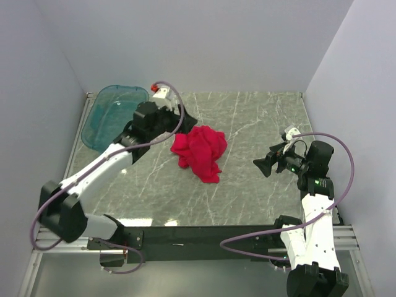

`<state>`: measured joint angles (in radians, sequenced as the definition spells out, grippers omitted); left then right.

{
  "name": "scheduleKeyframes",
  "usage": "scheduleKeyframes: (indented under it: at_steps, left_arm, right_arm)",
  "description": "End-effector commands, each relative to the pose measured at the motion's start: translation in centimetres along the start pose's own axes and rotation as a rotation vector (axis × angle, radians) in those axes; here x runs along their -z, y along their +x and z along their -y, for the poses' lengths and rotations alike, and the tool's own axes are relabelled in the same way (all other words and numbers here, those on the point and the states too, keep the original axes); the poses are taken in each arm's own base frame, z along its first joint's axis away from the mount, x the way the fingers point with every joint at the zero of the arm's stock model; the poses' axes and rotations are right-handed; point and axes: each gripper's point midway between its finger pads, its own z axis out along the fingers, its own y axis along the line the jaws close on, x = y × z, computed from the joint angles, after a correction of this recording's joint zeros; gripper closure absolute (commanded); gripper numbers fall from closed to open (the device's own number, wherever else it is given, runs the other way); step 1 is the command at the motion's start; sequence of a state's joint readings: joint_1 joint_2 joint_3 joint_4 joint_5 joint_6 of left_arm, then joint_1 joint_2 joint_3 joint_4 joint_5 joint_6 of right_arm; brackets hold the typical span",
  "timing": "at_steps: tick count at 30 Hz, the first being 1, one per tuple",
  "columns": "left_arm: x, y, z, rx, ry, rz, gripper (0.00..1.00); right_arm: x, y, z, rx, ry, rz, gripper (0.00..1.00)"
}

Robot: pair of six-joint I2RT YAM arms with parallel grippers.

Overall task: Fold and stack the t-shirts
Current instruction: Move the tshirt to the center of the board

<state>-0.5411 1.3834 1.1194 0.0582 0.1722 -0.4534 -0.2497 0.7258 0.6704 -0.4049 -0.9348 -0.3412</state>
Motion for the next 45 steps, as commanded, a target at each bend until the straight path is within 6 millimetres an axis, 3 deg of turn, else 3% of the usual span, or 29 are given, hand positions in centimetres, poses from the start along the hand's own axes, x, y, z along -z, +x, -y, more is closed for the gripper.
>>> scheduleKeyframes:
  at_steps: [1,5,6,7,9,13,16,17,21,31,38,45]
  left_arm:
    - [4.7,-4.5,-2.0,-0.2,-0.176,0.153,0.15]
    - [7.8,-1.9,-4.9,-0.256,-0.292,0.128,0.14]
    - [8.4,0.0,-5.9,-0.257,-0.318,0.096,0.13]
    - [9.7,-0.1,-6.0,-0.256,-0.33,0.115,0.13]
    - [11.2,1.6,-7.4,-0.252,-0.387,0.1,0.13]
    - [15.4,0.3,-7.6,-0.273,-0.442,0.181,0.09]
    - [17.5,0.4,-8.6,-0.287,-0.505,0.222,0.01]
    - [17.6,1.6,-9.4,-0.288,-0.522,0.206,0.01]
    - [18.0,1.1,-8.9,-0.292,-0.501,0.241,0.0]
    - [16.1,2.3,-8.8,-0.309,-0.468,0.139,0.03]
    - [16.3,2.2,-8.7,-0.308,-0.465,0.152,0.02]
    - [16.2,2.3,-8.8,-0.309,-0.467,0.142,0.03]
  right_arm:
    - [0.2,-1.5,0.3,0.057,0.004,0.031,0.0]
    - [0.1,-1.1,-0.7,0.068,-0.06,0.028,0.0]
    - [0.0,-0.9,-1.0,0.069,-0.077,0.028,0.0]
    - [0.0,-0.8,-1.5,0.071,-0.111,0.032,0.0]
    - [-0.1,-0.6,-2.1,0.069,-0.154,0.037,0.0]
    - [-0.9,0.2,-3.6,0.054,-0.26,0.014,0.0]
    - [-1.6,0.8,-4.5,0.055,-0.305,-0.016,0.0]
    - [-1.7,1.0,-4.6,0.055,-0.313,-0.022,0.0]
    - [-1.9,1.7,-4.4,0.054,-0.315,-0.045,0.0]
    - [-2.3,2.3,-4.0,0.029,-0.315,-0.062,0.0]
    - [-2.7,2.6,-4.2,0.02,-0.325,-0.072,0.0]
    - [-4.5,3.8,-7.7,0.098,-0.445,-0.223,0.02]
